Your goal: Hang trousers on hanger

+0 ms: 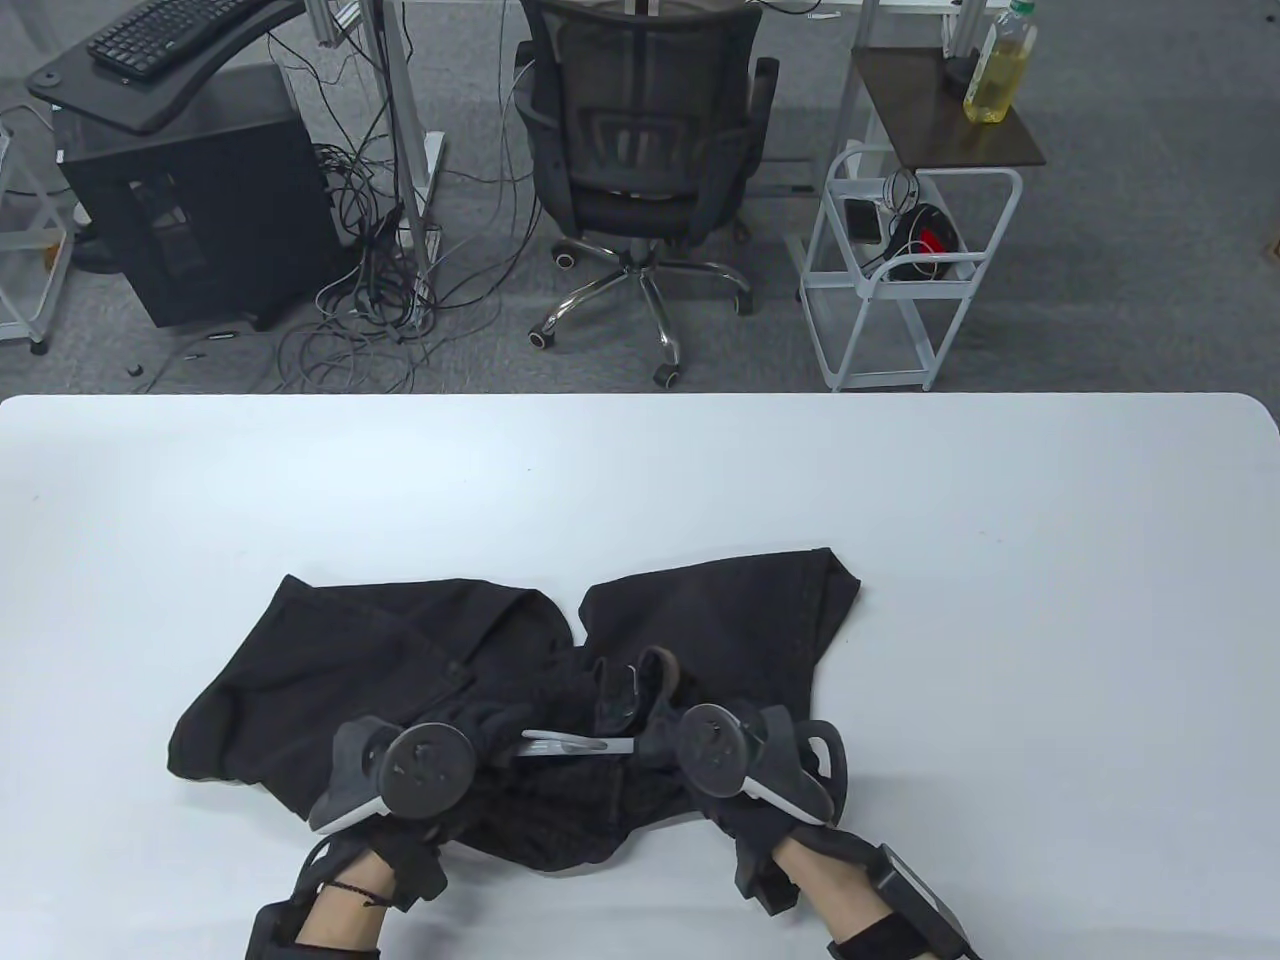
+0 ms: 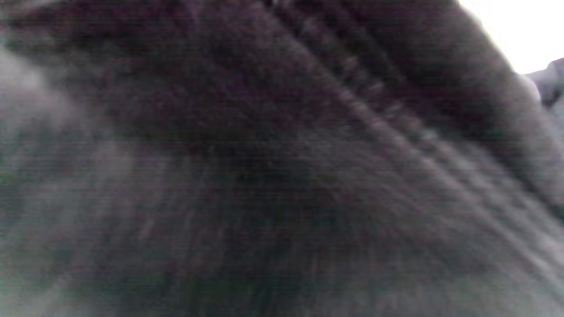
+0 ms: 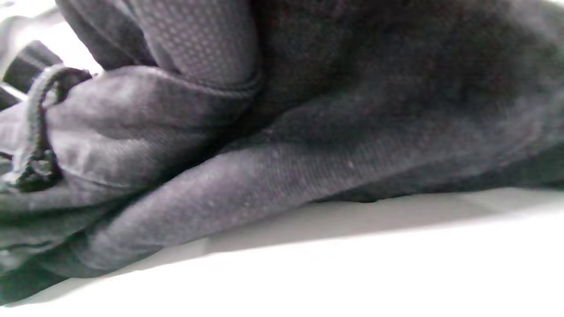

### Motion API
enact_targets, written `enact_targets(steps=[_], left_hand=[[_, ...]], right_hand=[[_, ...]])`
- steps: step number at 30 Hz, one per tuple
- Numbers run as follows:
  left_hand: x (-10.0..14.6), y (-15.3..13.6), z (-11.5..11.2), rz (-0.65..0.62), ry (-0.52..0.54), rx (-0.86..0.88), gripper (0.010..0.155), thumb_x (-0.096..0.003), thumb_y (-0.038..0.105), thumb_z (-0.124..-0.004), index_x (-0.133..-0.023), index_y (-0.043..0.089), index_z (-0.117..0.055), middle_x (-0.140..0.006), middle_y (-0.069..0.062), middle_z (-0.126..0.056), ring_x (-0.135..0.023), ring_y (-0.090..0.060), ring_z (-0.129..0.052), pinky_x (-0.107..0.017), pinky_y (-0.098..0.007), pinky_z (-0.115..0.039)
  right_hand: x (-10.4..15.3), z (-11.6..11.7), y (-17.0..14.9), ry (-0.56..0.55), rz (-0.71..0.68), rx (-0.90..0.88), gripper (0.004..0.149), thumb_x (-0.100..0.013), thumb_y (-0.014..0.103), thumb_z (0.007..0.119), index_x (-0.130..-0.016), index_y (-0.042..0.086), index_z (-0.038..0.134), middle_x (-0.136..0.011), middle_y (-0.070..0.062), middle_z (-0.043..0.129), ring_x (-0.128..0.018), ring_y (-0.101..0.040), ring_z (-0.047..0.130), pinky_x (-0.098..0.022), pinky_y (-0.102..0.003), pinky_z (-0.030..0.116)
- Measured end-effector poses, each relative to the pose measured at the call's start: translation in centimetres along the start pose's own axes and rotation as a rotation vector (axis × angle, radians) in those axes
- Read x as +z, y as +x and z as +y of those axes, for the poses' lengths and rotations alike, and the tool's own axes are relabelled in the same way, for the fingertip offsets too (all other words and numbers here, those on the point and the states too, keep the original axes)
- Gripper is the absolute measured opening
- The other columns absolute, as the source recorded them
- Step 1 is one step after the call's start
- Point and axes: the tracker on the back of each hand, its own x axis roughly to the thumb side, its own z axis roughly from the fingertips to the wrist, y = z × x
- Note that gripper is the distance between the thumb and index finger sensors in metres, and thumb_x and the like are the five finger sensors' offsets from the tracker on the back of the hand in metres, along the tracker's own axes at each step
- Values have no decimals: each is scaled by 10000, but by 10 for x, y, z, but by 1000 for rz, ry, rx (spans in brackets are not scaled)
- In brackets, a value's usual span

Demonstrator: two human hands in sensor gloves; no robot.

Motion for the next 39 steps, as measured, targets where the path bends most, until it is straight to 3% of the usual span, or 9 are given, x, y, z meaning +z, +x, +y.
enact_targets(steps=[5,10,12,17,25,30,39], left_hand=[[-5,0,-4,3,11,-58,503,-446,365,-842,-926,274,-719,-916,45,-850,-784,-233,-928,-671,-495,-750],[-8,7,-12,36,-134,-40,506,-433,402,-868,-903,267,-737,-916,40,-847,-823,-267,-877,-685,-531,-682],[-13,12,-18,45,-179,-107,503,-430,412,-875,-896,273,-746,-920,41,-847,-832,-267,-866,-684,-538,-673],[-26,15,-20,78,-233,-170,479,-440,409,-861,-894,308,-749,-944,43,-832,-866,-262,-846,-711,-532,-656],[-38,16,-37,88,-156,-275,461,-458,396,-827,-906,335,-733,-1008,66,-763,-950,-243,-753,-773,-514,-567],[-44,17,-47,116,-181,-286,513,-476,408,-803,-958,315,-656,-1061,49,-673,-991,-255,-664,-786,-519,-497],[-37,11,-45,82,-277,-167,641,-473,423,-800,-1045,256,-564,-1123,-21,-561,-1028,-317,-549,-777,-542,-412]], right_hand=[[0,1,-7,45,-8,-49,476,-420,382,859,-864,276,724,-730,37,914,-758,-201,895,-671,-495,669],[7,3,-7,192,-103,-102,573,-410,435,866,-906,224,672,-787,-10,866,-809,-257,831,-677,-532,602],[12,4,-4,237,-134,-65,619,-410,455,860,-933,212,636,-832,-21,835,-845,-271,796,-683,-547,573],[15,5,1,226,-139,-11,638,-421,445,833,-961,189,608,-885,-39,825,-866,-300,791,-670,-554,593],[16,7,7,212,-101,146,625,-431,403,824,-973,179,607,-949,-55,819,-910,-319,791,-657,-550,627],[11,15,-4,150,-31,134,619,-423,386,838,-971,242,589,-983,-14,782,-961,-276,738,-700,-536,567],[5,30,-13,227,-8,54,656,-455,371,784,-1007,310,436,-1066,33,600,-1041,-236,524,-768,-511,384]])
